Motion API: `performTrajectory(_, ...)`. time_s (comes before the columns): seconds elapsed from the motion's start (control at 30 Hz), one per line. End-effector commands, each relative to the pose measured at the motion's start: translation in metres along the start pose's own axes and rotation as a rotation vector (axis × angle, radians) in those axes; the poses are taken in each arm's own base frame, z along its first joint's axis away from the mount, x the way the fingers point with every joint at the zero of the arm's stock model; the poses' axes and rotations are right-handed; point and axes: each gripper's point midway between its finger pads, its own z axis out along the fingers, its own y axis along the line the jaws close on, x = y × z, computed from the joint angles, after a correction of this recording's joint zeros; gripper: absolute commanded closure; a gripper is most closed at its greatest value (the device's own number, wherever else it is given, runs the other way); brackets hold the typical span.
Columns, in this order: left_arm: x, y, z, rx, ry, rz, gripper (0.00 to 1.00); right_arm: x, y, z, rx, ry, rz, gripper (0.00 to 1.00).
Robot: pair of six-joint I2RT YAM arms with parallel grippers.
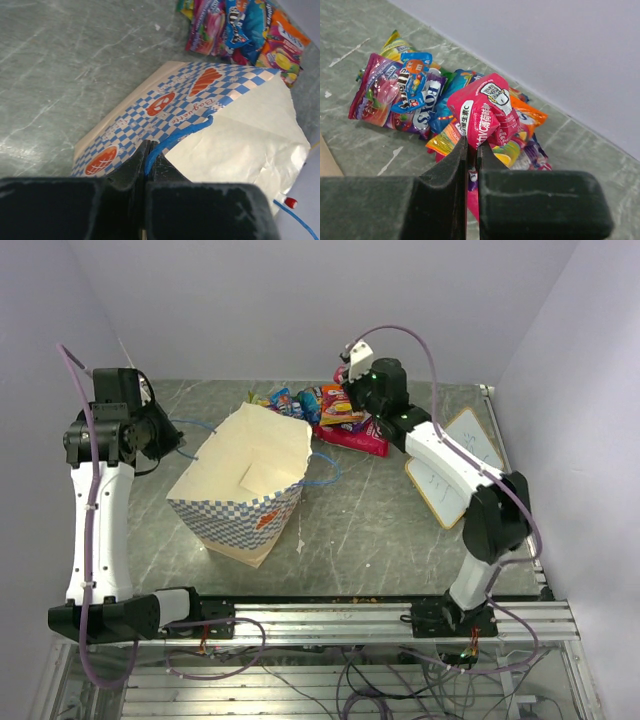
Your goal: Take the snacks out of the paper bag
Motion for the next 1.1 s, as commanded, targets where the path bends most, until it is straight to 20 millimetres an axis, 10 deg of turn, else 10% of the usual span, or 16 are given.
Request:
performTrajectory(0.0, -0.008, 0.016, -0.005, -0.087, -0.011, 0.032, 0.93, 0.002, 0.022, 0.033, -0.100, -0.018, 0.027, 1.00)
performTrajectory(0.13, -0.012, 0.010, -0.007, -0.064, 0.007, 0.047, 0.87, 0.033, 0.022, 0.061, -0.065, 0.050, 0.026, 1.00)
performTrajectory(0.63, -0.035, -0.030, -0.050, 0.125, -0.079, 0.166, 0.10, 0.123, 0.015, 0.093, 0.039, 0.259, -0.036, 0.99)
performTrajectory(1.07, -0.039, -0.057, -0.083, 0.274, -0.133, 0.246, 0.05, 0.074, 0.010, 0.056, 0.011, 0.223, 0.003, 0.41)
